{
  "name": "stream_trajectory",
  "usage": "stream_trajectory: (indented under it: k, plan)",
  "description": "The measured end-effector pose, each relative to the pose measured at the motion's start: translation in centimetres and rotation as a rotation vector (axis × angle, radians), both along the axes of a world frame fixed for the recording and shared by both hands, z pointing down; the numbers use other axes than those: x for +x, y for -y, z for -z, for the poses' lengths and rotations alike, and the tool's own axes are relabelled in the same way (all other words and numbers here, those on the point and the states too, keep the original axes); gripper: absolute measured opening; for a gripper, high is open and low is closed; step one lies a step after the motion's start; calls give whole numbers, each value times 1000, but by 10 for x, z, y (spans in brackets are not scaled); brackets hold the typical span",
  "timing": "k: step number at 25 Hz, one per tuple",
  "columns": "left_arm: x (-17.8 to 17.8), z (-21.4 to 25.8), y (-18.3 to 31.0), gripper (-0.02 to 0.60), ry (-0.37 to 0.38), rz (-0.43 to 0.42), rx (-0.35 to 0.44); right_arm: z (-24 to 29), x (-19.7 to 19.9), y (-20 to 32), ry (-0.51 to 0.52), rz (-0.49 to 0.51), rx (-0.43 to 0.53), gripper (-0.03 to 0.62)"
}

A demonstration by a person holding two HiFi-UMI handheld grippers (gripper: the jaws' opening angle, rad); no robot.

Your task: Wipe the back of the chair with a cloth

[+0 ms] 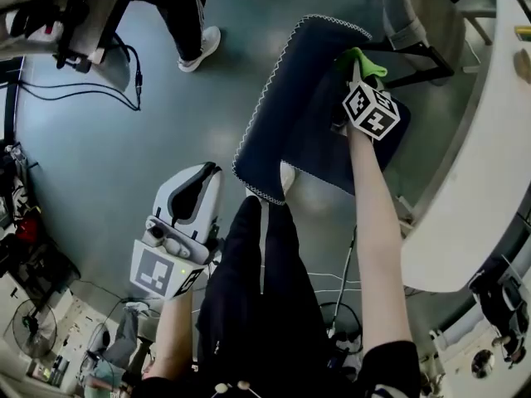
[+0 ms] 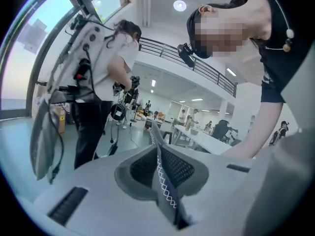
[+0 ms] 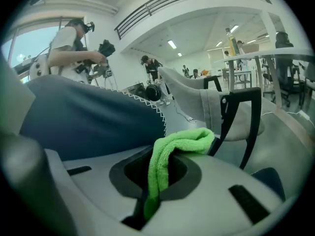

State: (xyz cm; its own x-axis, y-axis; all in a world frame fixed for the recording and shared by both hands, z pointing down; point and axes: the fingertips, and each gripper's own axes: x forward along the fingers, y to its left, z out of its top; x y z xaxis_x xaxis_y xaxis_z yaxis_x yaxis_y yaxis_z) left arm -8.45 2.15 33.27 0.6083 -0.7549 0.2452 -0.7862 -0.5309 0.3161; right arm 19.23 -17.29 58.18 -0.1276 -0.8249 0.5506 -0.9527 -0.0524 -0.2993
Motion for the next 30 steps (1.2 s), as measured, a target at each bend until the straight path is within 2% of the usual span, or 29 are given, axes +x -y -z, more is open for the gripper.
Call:
stream_trajectory:
  k: [5,11,14,20,30]
  plan:
    - [-1,-10,11,12,4,28,-14,-6,-17,5,-5,60,10,18]
    - [8,-11,16,12,-3,12,-9,-2,-39,5,-3,148,29,18]
    - [9,-10,11,12,-11,6,-13,1,-46,0,58,148,33,18]
    - [9,-11,6,12,-26,10,-27,11,-63,-11,108,178,53,18]
    - [9,-7,6,12,-58,19,-25,21,-103,-51,88,338,81,18]
